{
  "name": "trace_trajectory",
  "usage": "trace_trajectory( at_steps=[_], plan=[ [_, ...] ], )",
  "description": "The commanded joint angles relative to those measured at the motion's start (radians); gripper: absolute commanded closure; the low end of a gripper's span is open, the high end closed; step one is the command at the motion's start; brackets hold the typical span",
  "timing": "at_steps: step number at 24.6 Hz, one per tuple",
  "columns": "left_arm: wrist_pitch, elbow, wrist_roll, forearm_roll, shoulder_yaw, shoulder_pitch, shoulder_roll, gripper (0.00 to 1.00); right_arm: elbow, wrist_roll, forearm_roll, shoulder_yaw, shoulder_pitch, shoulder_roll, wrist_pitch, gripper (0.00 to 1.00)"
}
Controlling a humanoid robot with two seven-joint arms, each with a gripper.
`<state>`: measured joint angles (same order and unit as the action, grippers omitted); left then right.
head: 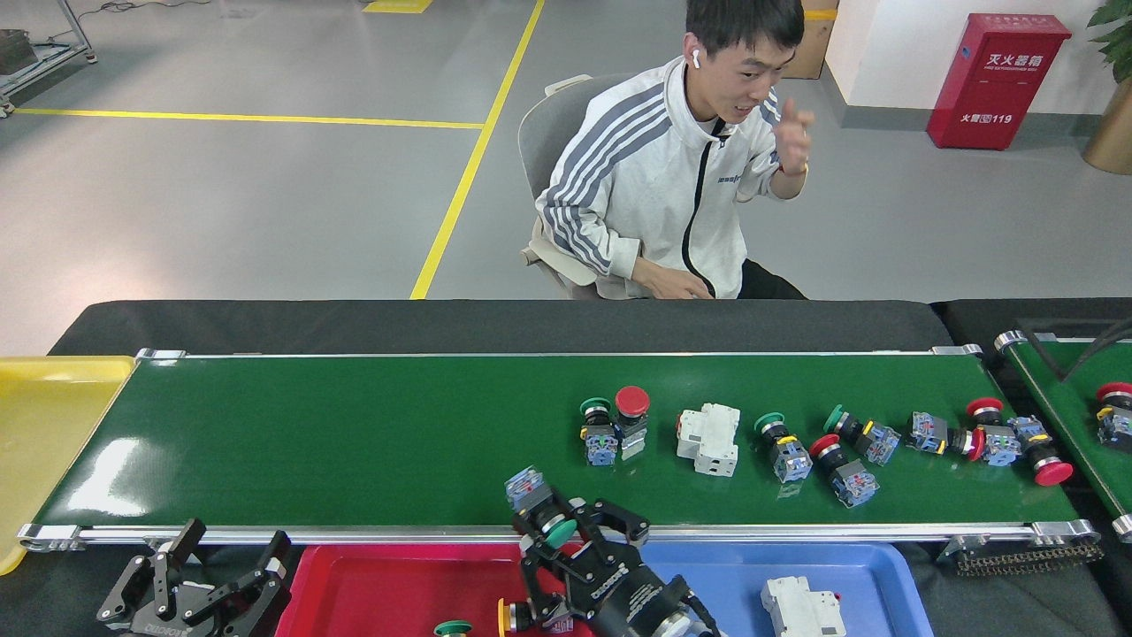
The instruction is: Pick switch part from conveyor to tray
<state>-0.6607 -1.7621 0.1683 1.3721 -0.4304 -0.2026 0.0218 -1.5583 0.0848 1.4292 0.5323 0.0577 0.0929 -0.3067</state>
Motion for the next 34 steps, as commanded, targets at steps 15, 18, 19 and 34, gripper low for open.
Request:
trace_trajectory(
  at_steps=[15, 18, 19, 34],
  plan=[
    [0.035, -0.004, 0.043, 0.168, 0.243, 0.117, -0.008, 0.0, -0.063, -0.194, -0.01, -0.152, -0.171, 0.005, 0.6, 0.04],
    [0.144, 0.035, 0.054, 0.257, 0.368, 0.189, -0.049, 0.0, -0.057, -0.194, -0.01, -0.195, -0.173, 0.008, 0.65, 0.04],
    [0.174, 0.064, 0.068, 0.265, 0.4, 0.212, -0.054, 0.0, -0.051, -0.191, -0.01, -0.203, -0.164, 0.011, 0.653, 0.04],
    [0.405, 0.507, 0.059, 0.266, 0.552, 0.512, -0.095, 0.01, 0.086, -0.168, -0.01, -0.199, -0.064, 0.022, 0.653, 0.04]
  ],
)
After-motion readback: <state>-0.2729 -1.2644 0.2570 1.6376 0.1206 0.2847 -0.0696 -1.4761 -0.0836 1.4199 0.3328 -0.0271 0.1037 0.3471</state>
